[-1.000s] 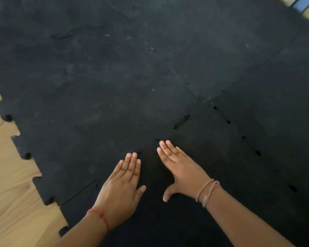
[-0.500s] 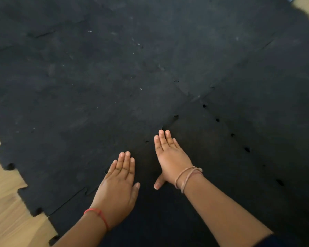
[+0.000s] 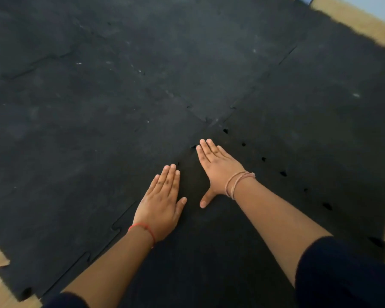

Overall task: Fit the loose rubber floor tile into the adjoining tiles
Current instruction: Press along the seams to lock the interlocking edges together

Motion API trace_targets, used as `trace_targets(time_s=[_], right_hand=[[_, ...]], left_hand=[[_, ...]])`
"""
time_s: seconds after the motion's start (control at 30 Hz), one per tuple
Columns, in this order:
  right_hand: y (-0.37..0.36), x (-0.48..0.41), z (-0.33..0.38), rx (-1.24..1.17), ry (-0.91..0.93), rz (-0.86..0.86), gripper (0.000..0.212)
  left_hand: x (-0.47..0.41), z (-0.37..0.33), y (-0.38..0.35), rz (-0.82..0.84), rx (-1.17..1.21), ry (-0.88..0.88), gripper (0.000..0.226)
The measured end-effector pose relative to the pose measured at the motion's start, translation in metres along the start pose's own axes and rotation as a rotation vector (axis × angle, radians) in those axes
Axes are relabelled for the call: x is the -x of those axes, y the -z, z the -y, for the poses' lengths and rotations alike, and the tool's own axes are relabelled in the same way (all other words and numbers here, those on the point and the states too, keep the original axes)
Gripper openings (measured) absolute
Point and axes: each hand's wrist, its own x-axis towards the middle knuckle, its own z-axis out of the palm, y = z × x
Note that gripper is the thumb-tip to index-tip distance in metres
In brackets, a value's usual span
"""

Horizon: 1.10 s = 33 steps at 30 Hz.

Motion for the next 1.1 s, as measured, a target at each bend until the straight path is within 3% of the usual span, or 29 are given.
trace_targets(time_s=[0.23, 0.47, 0.67, 0.87, 1.1], right_hand=[[0.006, -0.016, -0.003, -0.028, 0.016, 0.141, 0.147], [0.005, -0.018, -0.004, -0.083, 0.008, 0.113, 0.146], [-0.025, -0.002, -0.010, -0.311, -0.142, -0.234, 0.112], [0.000, -0.028, -0.018, -0.220, -0.248, -0.063, 0.141], [0.007, -0.036, -0.013, -0.197, -0.294, 0.019, 0.146]], left_hand=[[-0.002, -0.001, 0.001, 0.063, -0.003, 0.013, 0.064], [-0.003, 0.000, 0.000, 0.023, 0.006, 0.010, 0.059], [-0.007, 0.002, 0.003, -0.001, -0.013, -0.066, 0.062], [-0.012, 0.002, 0.005, 0.025, -0.020, -0.091, 0.062], [-0.015, -0.001, 0.007, 0.034, -0.095, -0.086, 0.073]])
